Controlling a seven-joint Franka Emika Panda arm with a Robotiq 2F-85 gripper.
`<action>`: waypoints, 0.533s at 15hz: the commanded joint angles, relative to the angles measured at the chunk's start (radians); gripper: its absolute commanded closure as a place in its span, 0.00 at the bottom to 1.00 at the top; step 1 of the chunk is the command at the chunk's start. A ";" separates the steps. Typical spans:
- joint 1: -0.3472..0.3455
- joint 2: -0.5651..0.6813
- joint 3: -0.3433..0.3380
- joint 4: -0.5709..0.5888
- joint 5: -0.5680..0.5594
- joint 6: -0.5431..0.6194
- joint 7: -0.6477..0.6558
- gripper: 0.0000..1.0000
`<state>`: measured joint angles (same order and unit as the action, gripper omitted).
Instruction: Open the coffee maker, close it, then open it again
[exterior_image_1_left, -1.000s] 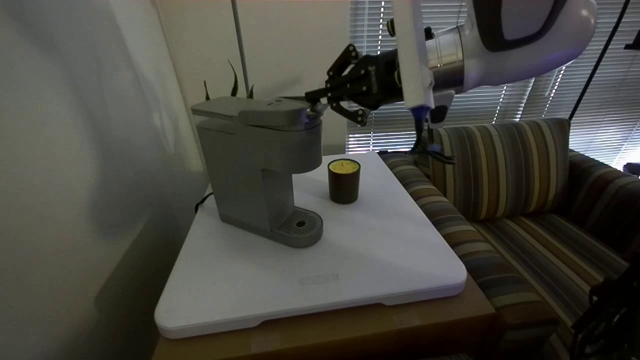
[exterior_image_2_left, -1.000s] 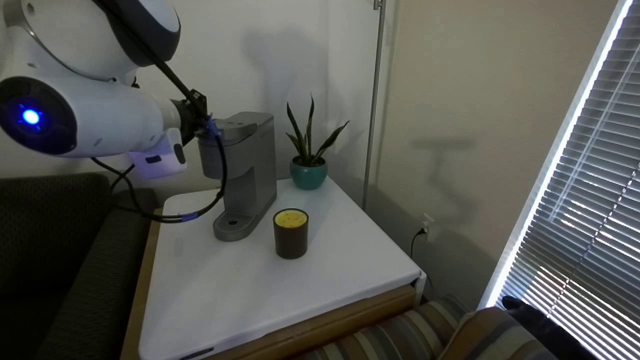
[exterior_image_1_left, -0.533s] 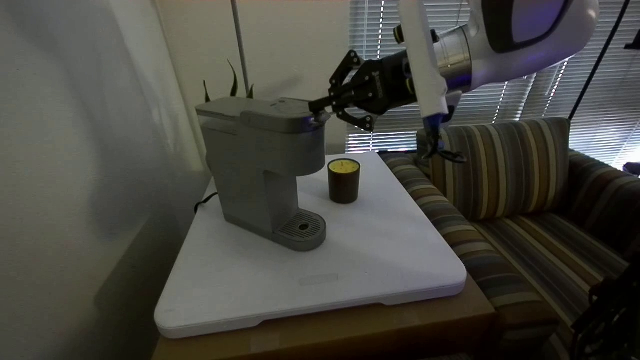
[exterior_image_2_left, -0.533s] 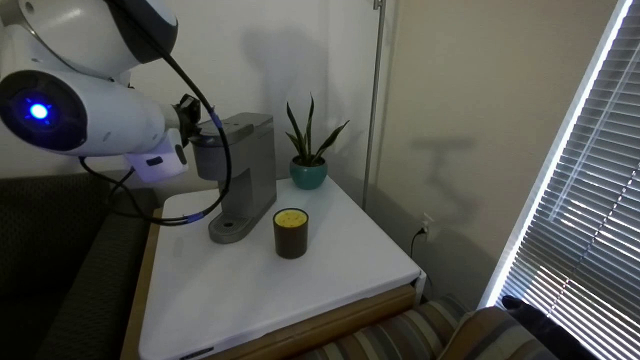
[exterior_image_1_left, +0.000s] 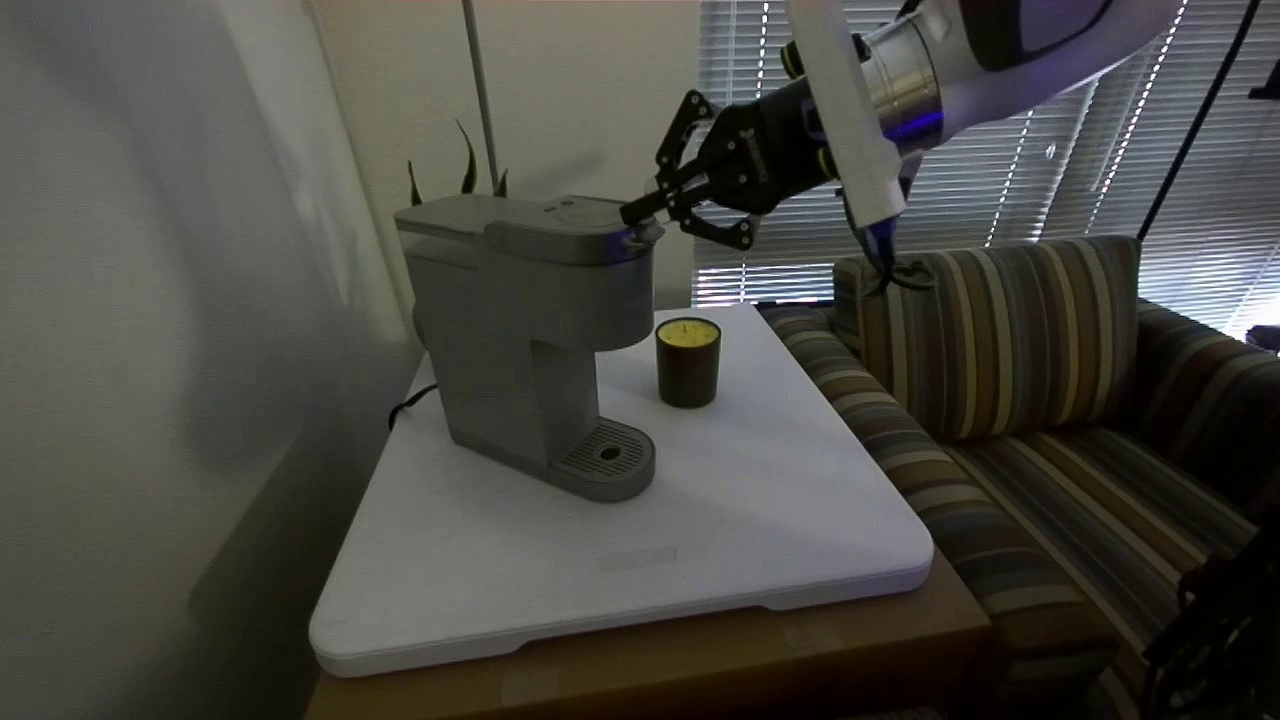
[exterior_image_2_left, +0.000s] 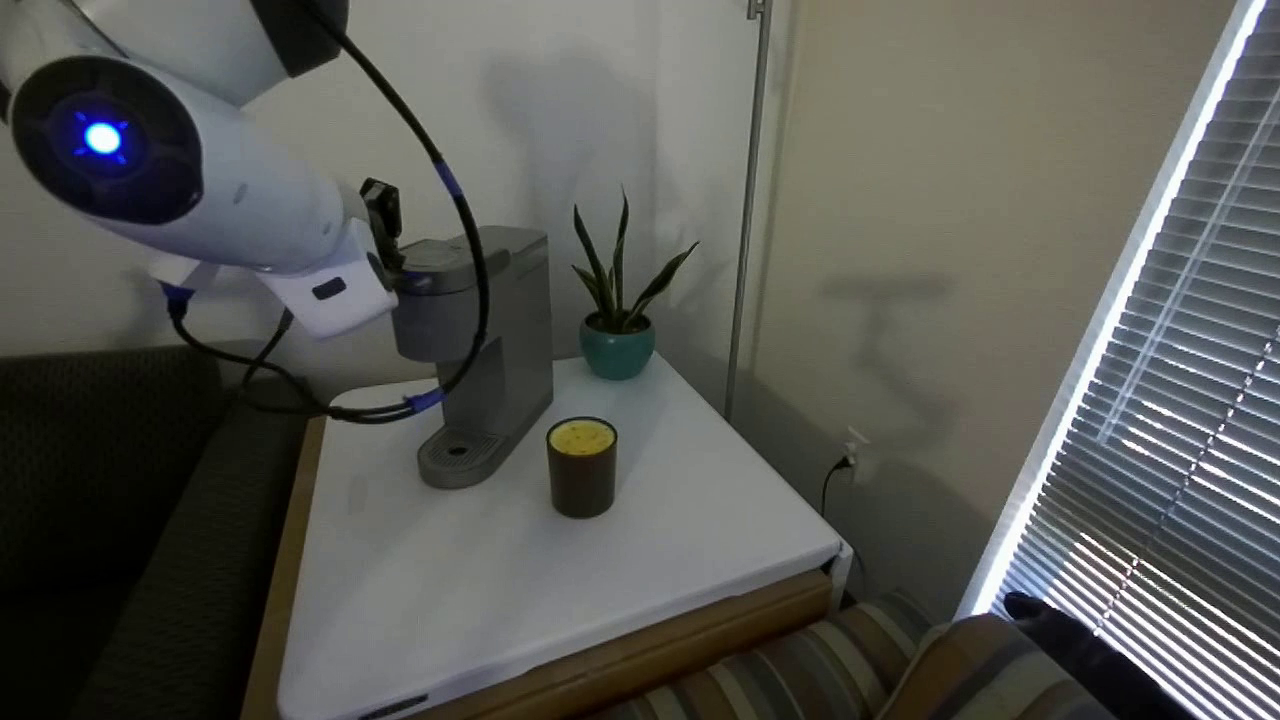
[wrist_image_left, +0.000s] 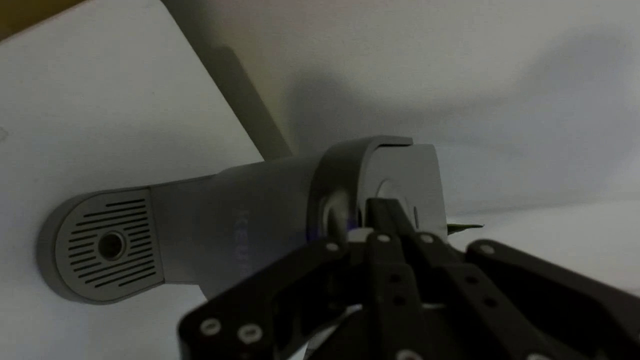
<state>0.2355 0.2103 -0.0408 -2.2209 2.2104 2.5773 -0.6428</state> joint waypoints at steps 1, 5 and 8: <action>-0.022 -0.016 0.022 0.014 -0.104 0.094 0.022 1.00; 0.003 -0.017 0.001 0.058 -0.235 0.139 0.065 1.00; 0.008 -0.021 0.002 0.100 -0.352 0.149 0.109 1.00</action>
<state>0.2374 0.1968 -0.0393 -2.1569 1.9488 2.6925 -0.5782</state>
